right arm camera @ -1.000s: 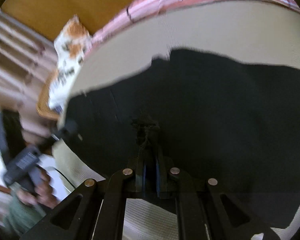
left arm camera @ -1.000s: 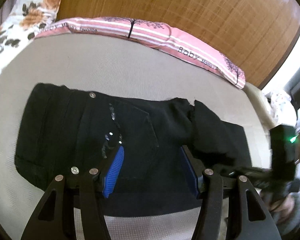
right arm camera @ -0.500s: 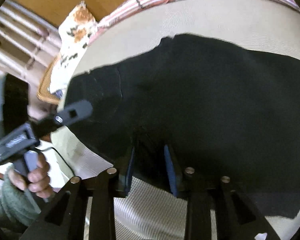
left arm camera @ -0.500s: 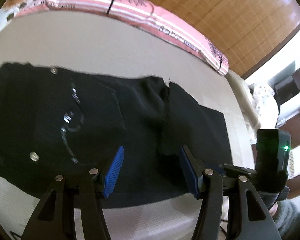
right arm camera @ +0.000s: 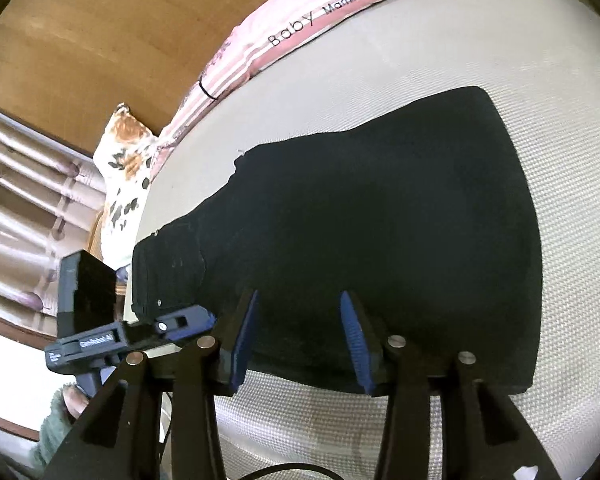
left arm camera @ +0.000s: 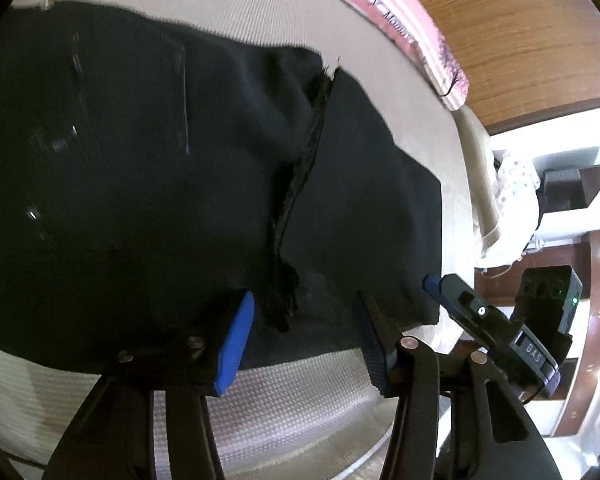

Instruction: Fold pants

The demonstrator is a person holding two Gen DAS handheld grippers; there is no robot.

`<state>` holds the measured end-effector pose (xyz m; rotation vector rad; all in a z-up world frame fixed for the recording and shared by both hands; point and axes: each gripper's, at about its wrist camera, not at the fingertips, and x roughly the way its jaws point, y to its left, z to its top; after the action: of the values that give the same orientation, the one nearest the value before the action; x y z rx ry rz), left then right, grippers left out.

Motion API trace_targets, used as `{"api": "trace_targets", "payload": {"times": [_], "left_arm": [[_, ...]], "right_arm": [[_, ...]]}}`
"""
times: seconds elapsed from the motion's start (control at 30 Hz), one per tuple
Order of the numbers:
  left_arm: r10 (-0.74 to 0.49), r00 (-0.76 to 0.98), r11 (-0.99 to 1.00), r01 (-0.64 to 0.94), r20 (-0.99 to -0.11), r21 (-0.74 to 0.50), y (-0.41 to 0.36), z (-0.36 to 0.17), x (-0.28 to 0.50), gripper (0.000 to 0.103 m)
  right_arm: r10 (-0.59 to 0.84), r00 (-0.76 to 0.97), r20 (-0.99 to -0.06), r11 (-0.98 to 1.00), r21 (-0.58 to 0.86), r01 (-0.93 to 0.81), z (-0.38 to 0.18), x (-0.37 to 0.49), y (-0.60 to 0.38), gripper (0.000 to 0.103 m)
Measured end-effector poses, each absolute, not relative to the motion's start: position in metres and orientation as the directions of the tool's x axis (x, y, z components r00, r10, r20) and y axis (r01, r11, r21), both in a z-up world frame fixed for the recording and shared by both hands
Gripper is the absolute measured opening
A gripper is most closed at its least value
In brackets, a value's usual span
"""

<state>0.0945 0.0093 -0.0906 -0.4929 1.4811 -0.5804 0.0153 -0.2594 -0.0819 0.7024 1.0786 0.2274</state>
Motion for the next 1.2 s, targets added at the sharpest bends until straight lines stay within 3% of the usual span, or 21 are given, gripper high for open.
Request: {"api": "trace_targets", "payload": {"times": [0.37,0.43,0.47,0.53,0.77,1.07,1.2], "left_arm": [[-0.638,-0.012,0.769,0.028,-0.77,-0.638,-0.003,-0.102,0.096,0.051],[-0.636,-0.002,0.771,0.033,-0.772,-0.636,-0.007,-0.102,0.097,0.031],[-0.64,-0.009,0.768,0.035,-0.768,-0.64,-0.009,-0.103,0.096,0.013],[-0.639,0.001,0.769,0.04,-0.769,-0.639,-0.013,-0.103,0.093,0.009],[-0.643,0.112,0.762,0.193,-0.758,-0.618,-0.015,-0.058,0.076,0.007],[-0.541,0.062,0.834,0.168,-0.839,-0.525,-0.014,-0.097,0.07,0.008],[-0.499,0.073,0.852,0.224,-0.863,-0.474,-0.023,-0.089,0.072,0.015]], "right_arm": [[0.496,0.485,-0.72,0.742,0.642,0.193,-0.09,0.011,-0.268,0.041],[0.472,0.482,-0.738,0.75,0.624,0.221,-0.093,0.009,-0.274,0.041],[0.455,0.48,-0.75,0.757,0.61,0.235,-0.094,0.008,-0.275,0.041],[0.435,0.479,-0.762,0.761,0.596,0.257,-0.095,0.005,-0.28,0.041],[0.391,0.463,-0.796,0.777,0.555,0.297,-0.098,-0.004,-0.294,0.042],[0.381,0.409,-0.829,0.812,0.511,0.281,-0.11,-0.006,-0.281,0.042],[0.379,0.391,-0.839,0.822,0.499,0.275,-0.109,-0.001,-0.28,0.042]]}}
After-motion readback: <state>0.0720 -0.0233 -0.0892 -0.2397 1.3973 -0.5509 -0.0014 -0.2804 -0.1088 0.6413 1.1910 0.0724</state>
